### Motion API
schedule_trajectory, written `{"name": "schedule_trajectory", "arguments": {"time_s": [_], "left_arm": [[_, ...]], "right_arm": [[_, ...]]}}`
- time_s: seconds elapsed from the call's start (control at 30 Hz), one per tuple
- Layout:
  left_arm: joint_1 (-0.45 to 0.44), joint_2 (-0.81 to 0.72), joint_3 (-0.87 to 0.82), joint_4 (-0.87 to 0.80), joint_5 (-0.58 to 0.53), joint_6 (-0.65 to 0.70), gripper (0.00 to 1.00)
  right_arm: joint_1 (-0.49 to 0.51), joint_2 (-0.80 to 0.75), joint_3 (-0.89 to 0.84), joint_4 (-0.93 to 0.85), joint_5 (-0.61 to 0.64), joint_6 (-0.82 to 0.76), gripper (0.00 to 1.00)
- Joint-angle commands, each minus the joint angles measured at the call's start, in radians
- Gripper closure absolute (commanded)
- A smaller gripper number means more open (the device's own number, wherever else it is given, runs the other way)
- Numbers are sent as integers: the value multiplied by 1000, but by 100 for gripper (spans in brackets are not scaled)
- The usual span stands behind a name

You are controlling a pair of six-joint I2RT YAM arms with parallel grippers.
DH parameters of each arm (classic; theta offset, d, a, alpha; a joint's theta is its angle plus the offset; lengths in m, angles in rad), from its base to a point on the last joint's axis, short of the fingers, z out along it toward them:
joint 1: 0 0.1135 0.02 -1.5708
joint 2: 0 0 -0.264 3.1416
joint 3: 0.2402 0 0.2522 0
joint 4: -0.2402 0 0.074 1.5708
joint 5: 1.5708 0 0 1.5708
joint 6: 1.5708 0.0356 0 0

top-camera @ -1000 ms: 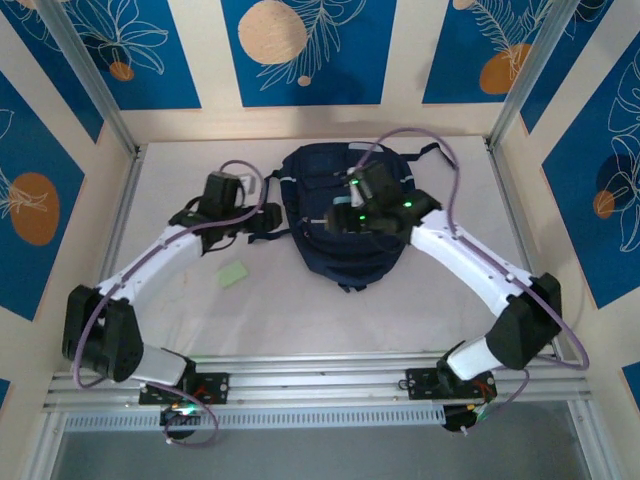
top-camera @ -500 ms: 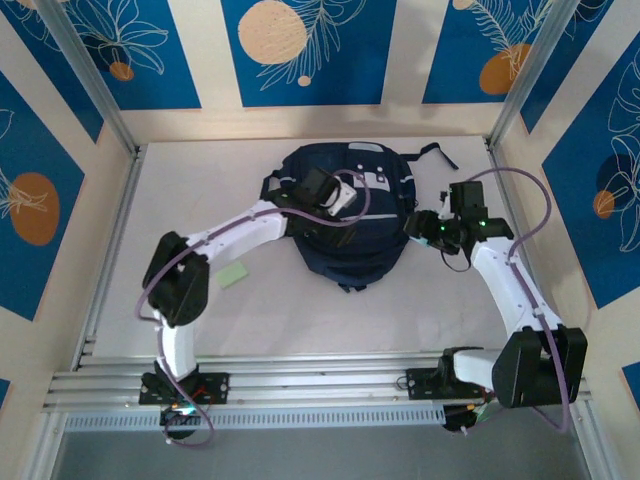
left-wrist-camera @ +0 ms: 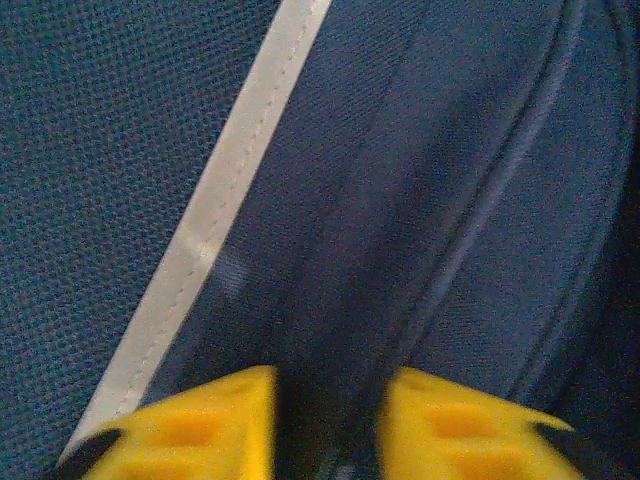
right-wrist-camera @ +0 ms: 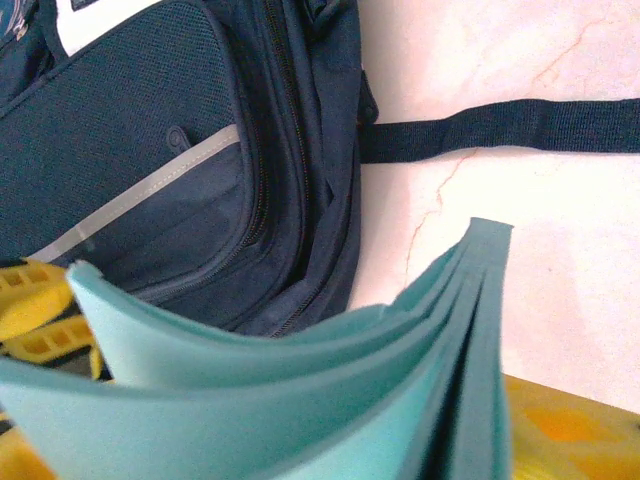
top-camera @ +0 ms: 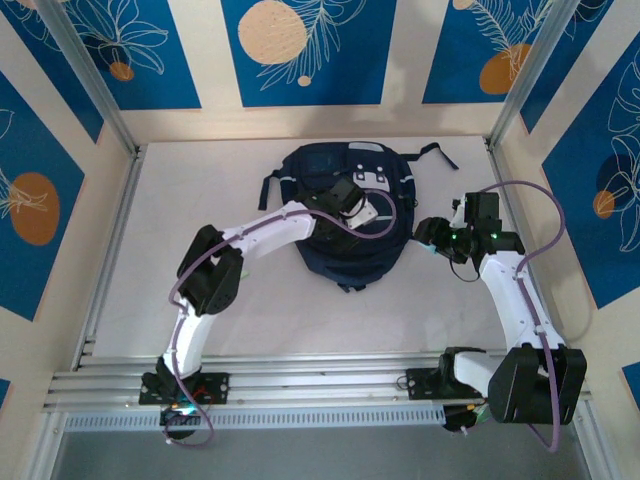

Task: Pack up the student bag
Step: Open the student bag at the center of the table.

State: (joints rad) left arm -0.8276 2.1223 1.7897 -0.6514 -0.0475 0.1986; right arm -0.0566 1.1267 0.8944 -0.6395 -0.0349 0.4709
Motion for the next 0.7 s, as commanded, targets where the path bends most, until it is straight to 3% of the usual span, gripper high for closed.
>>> {"name": "schedule_trajectory", "arguments": {"time_s": [0.0,0.03,0.3,0.47,0.67], "left_arm": [[-2,9,63,-57,3,8,95],[-1,7,82,-78,20,-6,100],[9,-14,236,-221,199,-100,100],[45,-22,239,-160,210,-184,100],[123,-33,239,-28,363,-399,100]], "right_arm": [[-5,-21,-1,6,-33,-16,37],[-5,-20,0,6,-34,-15,37],[-1,-2,6,9,-54,-7,38],[49,15,13,40,-74,21,39],[185,122,65,97,-44,67,40]]}}
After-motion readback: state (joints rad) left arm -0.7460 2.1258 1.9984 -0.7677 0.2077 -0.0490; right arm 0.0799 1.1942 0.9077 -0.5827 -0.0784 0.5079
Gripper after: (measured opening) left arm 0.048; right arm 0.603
